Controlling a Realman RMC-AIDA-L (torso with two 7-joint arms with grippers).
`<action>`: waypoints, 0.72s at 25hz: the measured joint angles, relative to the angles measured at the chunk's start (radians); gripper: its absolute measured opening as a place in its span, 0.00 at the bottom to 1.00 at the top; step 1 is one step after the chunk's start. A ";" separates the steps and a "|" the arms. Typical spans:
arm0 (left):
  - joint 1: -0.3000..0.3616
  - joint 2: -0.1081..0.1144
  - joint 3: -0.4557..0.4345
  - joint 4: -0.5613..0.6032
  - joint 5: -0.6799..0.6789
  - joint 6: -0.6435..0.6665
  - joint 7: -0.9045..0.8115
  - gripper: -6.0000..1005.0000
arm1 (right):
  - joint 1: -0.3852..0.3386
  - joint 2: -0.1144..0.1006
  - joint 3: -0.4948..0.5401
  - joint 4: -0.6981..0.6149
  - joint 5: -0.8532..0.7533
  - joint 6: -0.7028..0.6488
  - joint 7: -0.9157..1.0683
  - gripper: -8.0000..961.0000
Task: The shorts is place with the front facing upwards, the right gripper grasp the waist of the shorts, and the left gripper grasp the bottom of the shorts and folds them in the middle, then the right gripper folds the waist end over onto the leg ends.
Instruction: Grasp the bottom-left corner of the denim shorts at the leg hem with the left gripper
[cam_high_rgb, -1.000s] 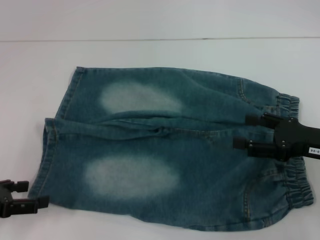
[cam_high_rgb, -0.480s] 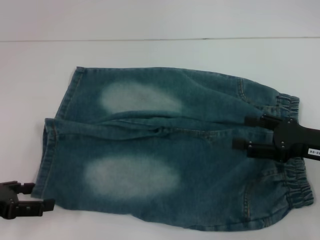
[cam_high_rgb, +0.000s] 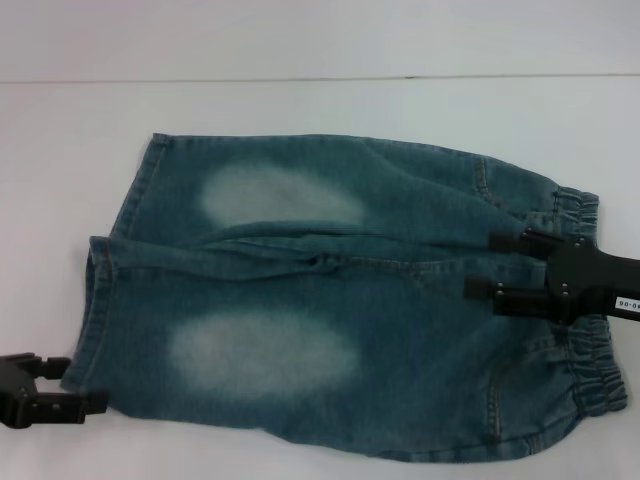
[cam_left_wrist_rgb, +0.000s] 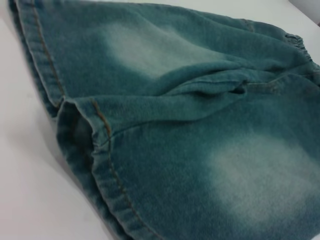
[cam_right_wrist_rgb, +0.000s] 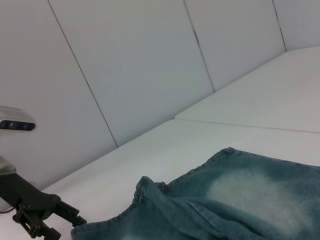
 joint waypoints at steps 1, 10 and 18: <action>0.000 0.000 0.000 0.005 -0.002 0.003 0.000 0.89 | 0.000 0.000 0.000 0.000 0.000 0.000 0.000 0.98; -0.007 -0.004 0.000 0.005 0.005 0.002 -0.001 0.88 | -0.001 0.001 -0.002 0.000 0.000 0.008 0.000 0.98; -0.006 -0.010 -0.001 0.027 0.029 -0.001 -0.012 0.87 | -0.002 0.002 -0.002 0.000 0.000 0.009 0.000 0.98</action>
